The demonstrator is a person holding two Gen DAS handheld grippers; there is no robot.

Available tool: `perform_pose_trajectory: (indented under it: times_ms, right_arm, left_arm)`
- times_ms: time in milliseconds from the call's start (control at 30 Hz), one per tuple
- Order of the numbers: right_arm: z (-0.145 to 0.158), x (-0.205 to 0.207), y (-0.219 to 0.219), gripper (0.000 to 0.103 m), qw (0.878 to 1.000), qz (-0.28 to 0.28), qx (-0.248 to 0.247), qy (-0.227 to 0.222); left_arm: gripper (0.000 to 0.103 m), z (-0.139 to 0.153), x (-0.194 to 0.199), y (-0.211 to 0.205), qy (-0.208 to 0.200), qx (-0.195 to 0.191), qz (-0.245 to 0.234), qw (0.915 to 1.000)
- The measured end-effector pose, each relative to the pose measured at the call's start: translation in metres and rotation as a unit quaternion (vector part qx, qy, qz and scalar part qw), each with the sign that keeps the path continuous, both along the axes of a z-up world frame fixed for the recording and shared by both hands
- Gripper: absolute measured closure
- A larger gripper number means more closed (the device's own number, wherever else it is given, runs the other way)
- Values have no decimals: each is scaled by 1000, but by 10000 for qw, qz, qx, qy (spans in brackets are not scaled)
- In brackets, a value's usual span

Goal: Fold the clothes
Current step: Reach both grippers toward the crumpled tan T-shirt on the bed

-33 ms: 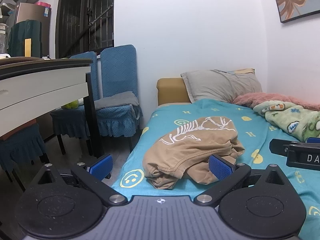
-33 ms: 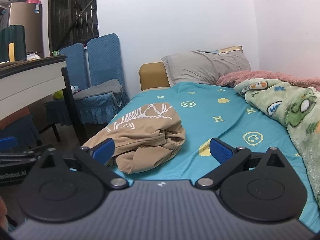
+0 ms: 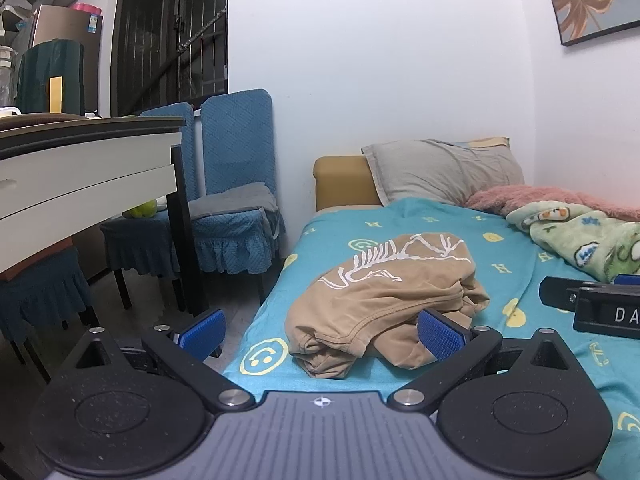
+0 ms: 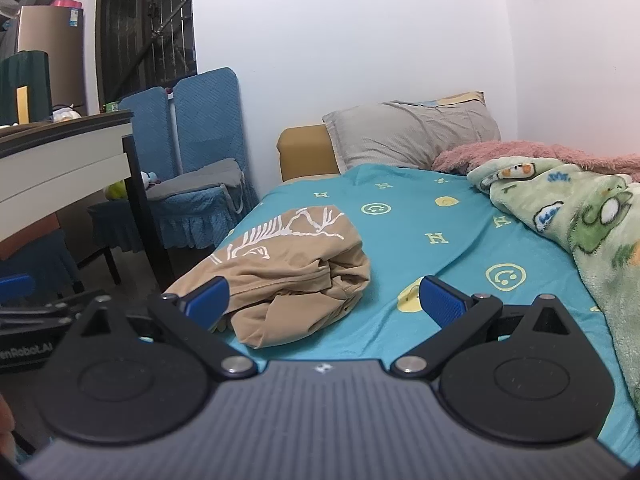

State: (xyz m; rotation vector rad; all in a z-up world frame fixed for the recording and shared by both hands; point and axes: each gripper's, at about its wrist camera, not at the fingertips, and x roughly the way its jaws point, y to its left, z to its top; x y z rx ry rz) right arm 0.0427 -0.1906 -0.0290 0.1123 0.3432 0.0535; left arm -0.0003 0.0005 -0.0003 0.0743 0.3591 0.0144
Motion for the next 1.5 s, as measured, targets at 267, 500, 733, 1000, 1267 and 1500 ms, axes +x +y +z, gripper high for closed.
perform_pose_trajectory:
  times_ms: [267, 500, 733, 1000, 1267, 1500]
  right_arm:
    - [3, -1, -2, 0, 10000, -72, 28, 55]
    - [3, 0, -3, 0, 9999, -101, 60, 81]
    - [2, 0, -4, 0, 9998, -100, 126, 89]
    - [44, 0, -8, 0, 9947, -473, 901, 146]
    - [143, 5, -41, 0, 9894, -393, 1310, -483]
    - [83, 25, -101, 0, 9928, -678, 986, 92]
  left_arm:
    - [0, -2, -2, 3, 48, -62, 21, 10000]
    - [0, -2, 1, 0, 186, -138, -40, 9997]
    - [0, -5, 0, -2, 199, -94, -34, 9998]
    - [0, -1, 2, -9, 207, -26, 41, 9998]
    - [0, -26, 42, -39, 569, 997, -306, 9929]
    - [6, -70, 112, -73, 1336, 2209, -482, 9649]
